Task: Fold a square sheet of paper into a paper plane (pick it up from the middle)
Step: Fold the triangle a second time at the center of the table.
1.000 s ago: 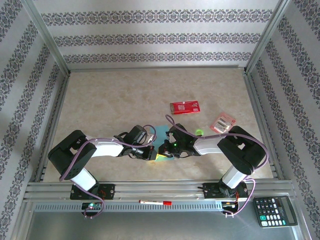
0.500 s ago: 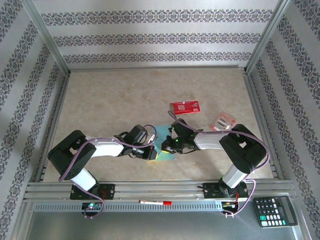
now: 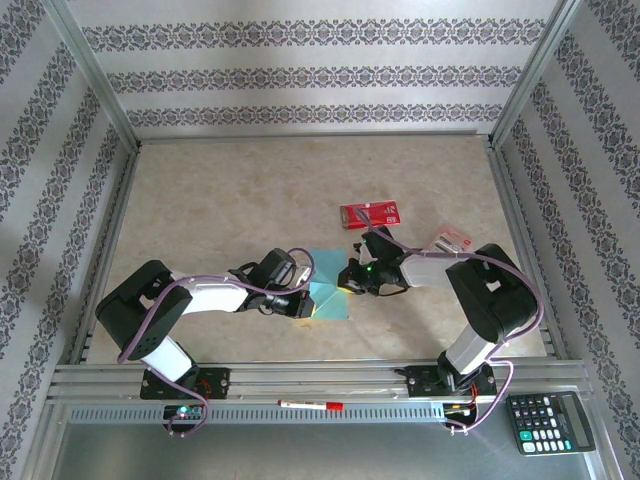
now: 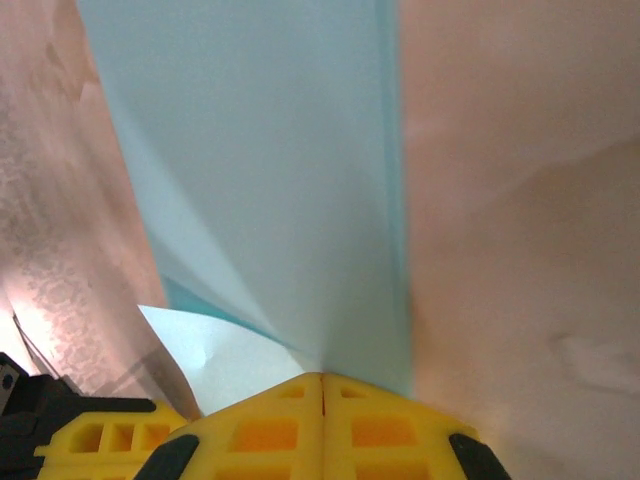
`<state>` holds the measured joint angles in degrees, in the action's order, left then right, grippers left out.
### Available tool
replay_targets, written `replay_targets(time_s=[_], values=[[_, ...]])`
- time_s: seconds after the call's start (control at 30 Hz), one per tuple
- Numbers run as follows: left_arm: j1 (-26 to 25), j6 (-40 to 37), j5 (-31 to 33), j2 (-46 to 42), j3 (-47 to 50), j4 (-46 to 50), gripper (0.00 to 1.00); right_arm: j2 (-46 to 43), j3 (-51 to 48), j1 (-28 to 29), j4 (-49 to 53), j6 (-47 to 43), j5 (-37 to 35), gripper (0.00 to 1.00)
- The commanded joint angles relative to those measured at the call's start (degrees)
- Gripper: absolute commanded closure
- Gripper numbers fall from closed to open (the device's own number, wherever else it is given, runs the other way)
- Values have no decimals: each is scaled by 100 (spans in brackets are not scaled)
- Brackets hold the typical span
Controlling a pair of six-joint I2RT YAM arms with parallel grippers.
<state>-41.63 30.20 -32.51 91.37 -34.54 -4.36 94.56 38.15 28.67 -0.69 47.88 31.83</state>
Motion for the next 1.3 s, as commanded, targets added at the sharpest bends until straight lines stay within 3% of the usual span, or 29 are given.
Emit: replay_targets(time_s=[0.0,0.23,0.37,0.57,0.73,0.83,1.03,1.27], values=[[-40,-143,310,90,92,1033,100,46,78,-359,370,-312,-581,100],[-39,-119,298,148,38,999,100,-456,-62,50,-89,-39,-230,100],[-39,-119,288,190,3,988,100,-249,-4,402,-311,95,-212,100],[-39,-33,171,72,-166,963,100,245,-18,367,-533,42,-178,100],[-47,474,-291,-260,-296,252,85,319,-188,324,-567,26,-221,100],[-43,771,-471,-284,-331,-204,83,327,-287,323,-599,42,-230,100],[-39,918,-531,216,-655,-540,100,290,-378,305,-650,63,-256,100],[-1,797,-433,890,-910,-488,100,291,-438,297,-669,63,-284,100]])
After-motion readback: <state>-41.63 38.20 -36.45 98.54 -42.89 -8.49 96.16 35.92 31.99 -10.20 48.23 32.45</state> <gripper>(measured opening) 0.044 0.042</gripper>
